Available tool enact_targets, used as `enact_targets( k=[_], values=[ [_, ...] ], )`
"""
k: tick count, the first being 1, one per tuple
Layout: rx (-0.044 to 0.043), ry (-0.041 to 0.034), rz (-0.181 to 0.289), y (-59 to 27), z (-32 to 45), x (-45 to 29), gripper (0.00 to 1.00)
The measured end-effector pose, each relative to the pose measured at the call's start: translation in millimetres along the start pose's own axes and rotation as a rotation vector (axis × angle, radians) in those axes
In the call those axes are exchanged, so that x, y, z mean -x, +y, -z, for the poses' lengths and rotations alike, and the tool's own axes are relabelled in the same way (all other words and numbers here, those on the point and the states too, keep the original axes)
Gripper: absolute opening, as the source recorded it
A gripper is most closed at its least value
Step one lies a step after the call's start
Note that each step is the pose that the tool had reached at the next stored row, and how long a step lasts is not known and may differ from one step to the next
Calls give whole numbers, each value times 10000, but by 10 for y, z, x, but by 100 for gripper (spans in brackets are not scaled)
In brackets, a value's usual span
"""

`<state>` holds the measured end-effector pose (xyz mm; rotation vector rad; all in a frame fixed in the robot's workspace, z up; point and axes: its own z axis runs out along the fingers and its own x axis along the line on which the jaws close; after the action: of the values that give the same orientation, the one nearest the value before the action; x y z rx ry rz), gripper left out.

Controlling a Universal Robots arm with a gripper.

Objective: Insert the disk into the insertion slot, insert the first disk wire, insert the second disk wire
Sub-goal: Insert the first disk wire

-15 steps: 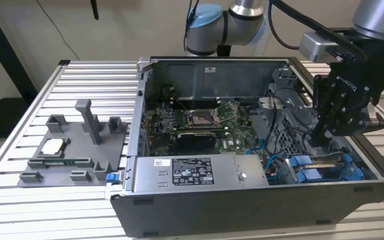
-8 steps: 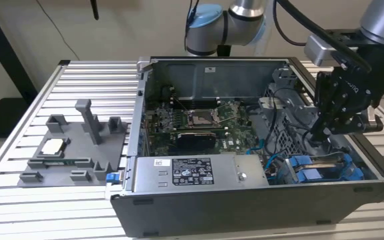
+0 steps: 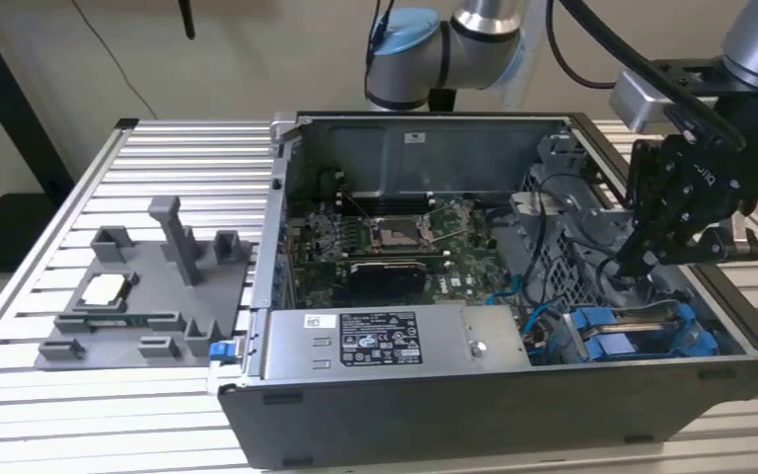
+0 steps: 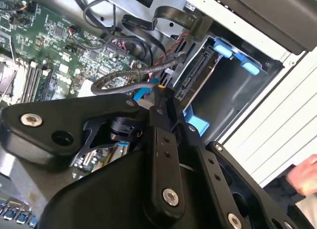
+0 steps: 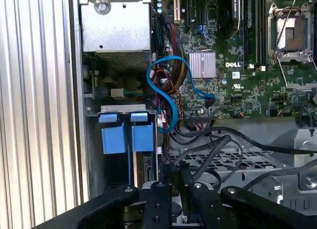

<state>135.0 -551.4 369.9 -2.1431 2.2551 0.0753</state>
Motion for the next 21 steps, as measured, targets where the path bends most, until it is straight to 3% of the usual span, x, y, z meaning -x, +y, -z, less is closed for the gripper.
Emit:
enact_targets(
  k=[15,21],
  values=[
    [4,-80,2,-64,-36,-3,19],
    [4,-78,2,-73,-38,-4,19]
  ],
)
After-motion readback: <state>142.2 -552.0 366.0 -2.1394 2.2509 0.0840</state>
